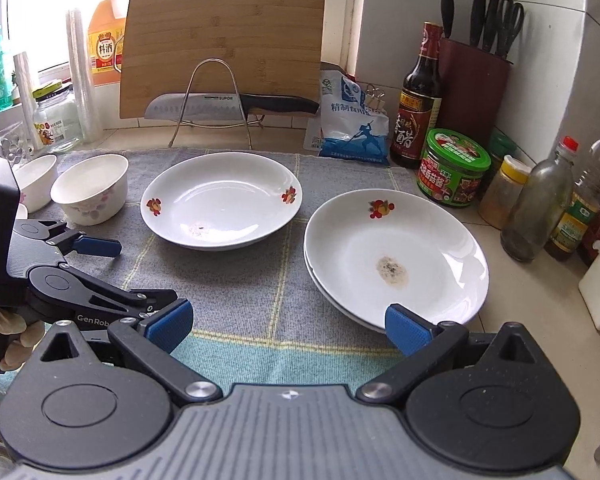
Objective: Organize plates and bowls
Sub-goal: 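Move the right tool toward the rim of a white flower-print plate, then close the right tool on the plate rim and lift the plate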
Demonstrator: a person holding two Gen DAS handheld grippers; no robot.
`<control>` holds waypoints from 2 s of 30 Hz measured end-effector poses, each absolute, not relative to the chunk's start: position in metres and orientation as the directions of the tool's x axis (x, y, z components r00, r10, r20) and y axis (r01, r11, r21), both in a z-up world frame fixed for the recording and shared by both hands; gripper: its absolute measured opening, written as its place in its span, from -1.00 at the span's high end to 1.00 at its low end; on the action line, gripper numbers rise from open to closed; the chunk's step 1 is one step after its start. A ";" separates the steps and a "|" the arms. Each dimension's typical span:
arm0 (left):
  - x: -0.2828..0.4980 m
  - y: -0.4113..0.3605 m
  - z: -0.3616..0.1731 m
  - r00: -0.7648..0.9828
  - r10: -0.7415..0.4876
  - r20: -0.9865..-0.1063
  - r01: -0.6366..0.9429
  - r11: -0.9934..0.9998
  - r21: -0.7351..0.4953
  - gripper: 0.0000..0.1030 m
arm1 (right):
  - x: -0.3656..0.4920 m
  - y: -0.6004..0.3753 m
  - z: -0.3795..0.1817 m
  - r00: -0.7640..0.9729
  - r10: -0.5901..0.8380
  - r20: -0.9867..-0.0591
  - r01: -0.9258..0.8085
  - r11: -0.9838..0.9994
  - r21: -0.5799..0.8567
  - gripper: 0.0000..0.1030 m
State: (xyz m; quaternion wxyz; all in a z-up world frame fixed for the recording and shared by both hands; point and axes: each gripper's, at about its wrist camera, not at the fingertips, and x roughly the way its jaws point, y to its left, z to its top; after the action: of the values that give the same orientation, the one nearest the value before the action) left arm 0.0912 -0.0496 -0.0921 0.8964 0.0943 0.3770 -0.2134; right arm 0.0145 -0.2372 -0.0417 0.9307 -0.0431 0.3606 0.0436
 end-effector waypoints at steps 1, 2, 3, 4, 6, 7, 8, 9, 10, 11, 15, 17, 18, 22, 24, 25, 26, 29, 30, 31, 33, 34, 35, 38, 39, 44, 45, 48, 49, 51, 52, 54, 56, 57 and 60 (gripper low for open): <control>0.094 -0.051 -0.093 0.630 -0.305 -0.714 0.441 0.897 0.006 -0.79 | 0.021 -0.238 -0.042 0.732 0.064 -0.678 -0.134 0.990 -0.051 -1.00; 0.096 -0.052 -0.094 0.637 -0.296 -0.712 0.427 0.904 0.006 -0.82 | 0.027 -0.240 -0.043 0.729 0.077 -0.680 -0.154 0.986 -0.055 -1.00; 0.097 -0.054 -0.094 0.640 -0.287 -0.713 0.416 0.910 0.007 -0.85 | 0.034 -0.242 -0.043 0.723 0.092 -0.685 -0.178 0.983 -0.056 -1.00; 0.098 -0.057 -0.095 0.641 -0.279 -0.715 0.407 0.913 0.009 -0.87 | 0.042 -0.244 -0.043 0.716 0.111 -0.689 -0.202 0.978 -0.052 -1.00; 0.101 -0.063 -0.098 0.647 -0.266 -0.715 0.397 0.918 0.018 -1.00 | 0.054 -0.248 -0.044 0.704 0.149 -0.694 -0.250 0.967 -0.045 -1.00; 0.102 -0.065 -0.098 0.652 -0.260 -0.712 0.386 0.922 0.017 -1.00 | 0.063 -0.251 -0.044 0.694 0.168 -0.700 -0.276 0.960 -0.043 -1.00; 0.104 -0.068 -0.098 0.654 -0.249 -0.714 0.370 0.929 0.016 -1.00 | 0.070 -0.252 -0.044 0.686 0.181 -0.705 -0.296 0.954 -0.043 -1.00; 0.106 -0.070 -0.098 0.656 -0.237 -0.717 0.356 0.934 0.016 -1.00 | 0.078 -0.254 -0.044 0.677 0.195 -0.710 -0.321 0.946 -0.046 -1.00; 0.108 -0.073 -0.098 0.658 -0.230 -0.717 0.346 0.938 0.017 -1.00 | 0.085 -0.254 -0.043 0.669 0.211 -0.713 -0.347 0.937 -0.048 -1.00; 0.109 -0.074 -0.099 0.662 -0.224 -0.715 0.337 0.941 0.017 -1.00 | 0.091 -0.254 -0.043 0.661 0.228 -0.715 -0.372 0.927 -0.048 -1.00; 0.112 -0.077 -0.101 0.682 -0.201 -0.704 0.298 0.954 0.017 -1.00 | 0.122 -0.253 -0.039 0.610 0.300 -0.733 -0.475 0.879 -0.036 -1.00; 0.112 -0.077 -0.101 0.688 -0.198 -0.699 0.291 0.957 0.015 -1.00 | 0.136 -0.251 -0.036 0.592 0.325 -0.737 -0.517 0.855 -0.038 -1.00; 0.112 -0.077 -0.102 0.692 -0.198 -0.694 0.290 0.957 0.015 -1.00 | 0.144 -0.249 -0.034 0.580 0.339 -0.740 -0.539 0.841 -0.037 -1.00; 0.110 -0.075 -0.103 0.706 -0.207 -0.678 0.295 0.955 0.015 -1.00 | 0.177 -0.244 -0.033 0.536 0.377 -0.755 -0.597 0.802 -0.024 -1.00; 0.109 -0.074 -0.104 0.715 -0.218 -0.664 0.305 0.952 0.016 -1.00 | 0.192 -0.240 -0.035 0.515 0.381 -0.768 -0.610 0.792 -0.016 -1.00; 0.109 -0.073 -0.105 0.717 -0.220 -0.661 0.306 0.952 0.016 -1.00 | 0.200 -0.238 -0.038 0.496 0.386 -0.778 -0.622 0.783 -0.008 -1.00; 0.109 -0.073 -0.105 0.718 -0.221 -0.660 0.307 0.952 0.016 -1.00 | 0.208 -0.236 -0.041 0.473 0.391 -0.789 -0.635 0.773 0.003 -1.00; 0.111 -0.074 -0.104 0.717 -0.218 -0.663 0.303 0.953 0.014 -1.00 | 0.228 -0.231 -0.050 0.430 0.400 -0.809 -0.652 0.758 0.029 -1.00; 0.113 -0.075 -0.103 0.715 -0.214 -0.665 0.299 0.954 0.015 -1.00 | 0.236 -0.230 -0.054 0.416 0.402 -0.816 -0.653 0.756 0.039 -1.00; 0.115 -0.075 -0.103 0.714 -0.212 -0.668 0.297 0.955 0.015 -1.00 | 0.241 -0.229 -0.057 0.407 0.400 -0.821 -0.653 0.756 0.046 -1.00; 0.120 -0.077 -0.102 0.708 -0.214 -0.672 0.303 0.953 0.016 -1.00 | 0.253 -0.227 -0.063 0.381 0.400 -0.833 -0.658 0.750 0.060 -1.00; 0.122 -0.077 -0.101 0.705 -0.217 -0.675 0.307 0.952 0.015 -1.00 | 0.260 -0.226 -0.067 0.370 0.403 -0.837 -0.661 0.747 0.067 -1.00; 0.124 -0.078 -0.101 0.705 -0.219 -0.675 0.311 0.950 0.016 -1.00 | 0.265 -0.225 -0.069 0.356 0.405 -0.842 -0.666 0.742 0.075 -1.00; 0.127 -0.080 -0.102 0.704 -0.232 -0.672 0.329 0.944 0.018 -1.00 | 0.278 -0.219 -0.077 0.321 0.407 -0.855 -0.685 0.724 0.086 -1.00; 0.127 -0.080 -0.102 0.704 -0.237 -0.670 0.334 0.942 0.017 -1.00 | 0.283 -0.216 -0.080 0.307 0.407 -0.861 -0.690 0.718 0.093 -1.00; 0.126 -0.079 -0.103 0.707 -0.252 -0.660 0.350 0.937 0.017 -0.99 | 0.298 -0.210 -0.089 0.246 0.443 -0.862 -0.714 0.685 0.148 -1.00; 0.126 -0.079 -0.103 0.707 -0.256 -0.659 0.354 0.935 0.016 -0.99 | 0.300 -0.209 -0.090 0.232 0.451 -0.862 -0.718 0.677 0.161 -1.00; 0.125 -0.078 -0.104 0.707 -0.270 -0.653 0.366 0.930 0.012 -0.95 | 0.306 -0.207 -0.093 0.199 0.467 -0.862 -0.727 0.660 0.189 -1.00; 0.124 -0.078 -0.104 0.708 -0.274 -0.651 0.371 0.929 0.012 -0.94 | 0.308 -0.205 -0.094 0.189 0.470 -0.862 -0.731 0.654 0.196 -1.00; 0.124 -0.078 -0.104 0.709 -0.284 -0.646 0.381 0.924 0.012 -0.91 | 0.310 -0.202 -0.095 0.168 0.482 -0.860 -0.738 0.640 0.215 -1.00; 0.124 -0.078 -0.105 0.709 -0.287 -0.644 0.387 0.922 0.014 -0.90 | 0.311 -0.201 -0.095 0.156 0.488 -0.859 -0.740 0.634 0.225 -1.00; 0.124 -0.078 -0.105 0.708 -0.295 -0.642 0.396 0.918 0.015 -0.89 | 0.313 -0.199 -0.096 0.138 0.494 -0.859 -0.745 0.623 0.239 -1.00; 0.125 -0.079 -0.105 0.707 -0.297 -0.642 0.401 0.916 0.018 -0.89 | 0.315 -0.196 -0.097 0.122 0.493 -0.862 -0.753 0.612 0.244 -1.00; 0.125 -0.079 -0.105 0.707 -0.299 -0.642 0.402 0.915 0.017 -0.88 | 0.316 -0.194 -0.097 0.117 0.493 -0.862 -0.757 0.606 0.244 -1.00; 0.125 -0.078 -0.105 0.706 -0.303 -0.640 0.406 0.914 0.016 -0.87 | 0.319 -0.191 -0.096 0.099 0.492 -0.865 -0.765 0.594 0.250 -1.00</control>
State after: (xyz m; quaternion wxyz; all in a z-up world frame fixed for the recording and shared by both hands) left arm 0.1250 -0.0779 -0.1052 0.9203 0.0781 0.3316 -0.1925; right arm 0.3187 -0.1908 -0.0962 0.7294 -0.1325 0.5147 0.4307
